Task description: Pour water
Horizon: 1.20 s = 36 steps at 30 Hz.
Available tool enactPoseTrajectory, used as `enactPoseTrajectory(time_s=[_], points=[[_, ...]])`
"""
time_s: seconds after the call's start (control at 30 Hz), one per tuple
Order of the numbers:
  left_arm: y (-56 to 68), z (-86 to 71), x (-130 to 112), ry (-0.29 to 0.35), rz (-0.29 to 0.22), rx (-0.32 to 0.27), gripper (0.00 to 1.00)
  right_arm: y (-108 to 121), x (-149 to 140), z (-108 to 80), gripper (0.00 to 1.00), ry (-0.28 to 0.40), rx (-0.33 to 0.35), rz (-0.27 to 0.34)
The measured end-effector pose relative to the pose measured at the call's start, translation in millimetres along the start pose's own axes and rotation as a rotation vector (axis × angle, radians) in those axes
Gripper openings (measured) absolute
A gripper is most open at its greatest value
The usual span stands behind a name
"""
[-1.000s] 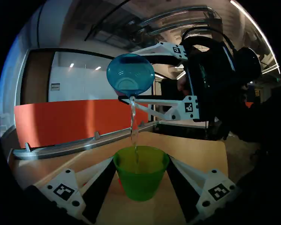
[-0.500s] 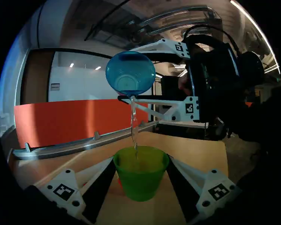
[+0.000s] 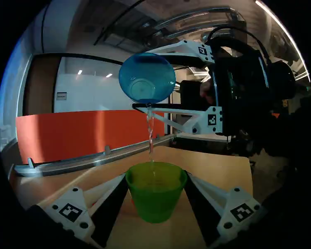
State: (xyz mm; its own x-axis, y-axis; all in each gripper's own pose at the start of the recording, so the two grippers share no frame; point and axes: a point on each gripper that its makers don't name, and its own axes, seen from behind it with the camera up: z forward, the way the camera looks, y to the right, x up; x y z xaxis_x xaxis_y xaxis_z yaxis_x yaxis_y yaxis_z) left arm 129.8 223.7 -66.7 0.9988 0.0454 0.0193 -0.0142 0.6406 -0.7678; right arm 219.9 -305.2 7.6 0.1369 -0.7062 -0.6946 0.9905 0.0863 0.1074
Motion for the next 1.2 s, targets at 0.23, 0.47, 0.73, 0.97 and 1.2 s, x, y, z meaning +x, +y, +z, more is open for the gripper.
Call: enactPoseTrajectory(time_s=[0.23, 0.47, 0.73, 0.97, 1.2], points=[[-1.1, 0.8, 0.4, 0.002, -0.001, 0.004, 0.88, 0.4, 3.8, -0.5, 0.90, 0.000, -0.003, -0.035], [-1.7, 2.0, 1.5, 0.004, -0.003, 0.005, 0.88, 0.7, 9.8, -0.2, 0.90, 0.002, -0.006, -0.082], [-2.5, 3.3, 2.2, 0.007, -0.005, 0.007, 0.88, -1.9, 16.6, 2.2, 0.90, 0.011, 0.004, -0.123], [-5.1, 4.0, 1.8, 0.010, -0.009, 0.010, 0.88, -3.4, 20.1, 3.1, 0.90, 0.016, 0.007, -0.149], [-4.2, 3.5, 3.1, 0.013, -0.011, 0.009, 0.88, -4.7, 15.2, 2.2, 0.90, 0.014, 0.007, -0.073]])
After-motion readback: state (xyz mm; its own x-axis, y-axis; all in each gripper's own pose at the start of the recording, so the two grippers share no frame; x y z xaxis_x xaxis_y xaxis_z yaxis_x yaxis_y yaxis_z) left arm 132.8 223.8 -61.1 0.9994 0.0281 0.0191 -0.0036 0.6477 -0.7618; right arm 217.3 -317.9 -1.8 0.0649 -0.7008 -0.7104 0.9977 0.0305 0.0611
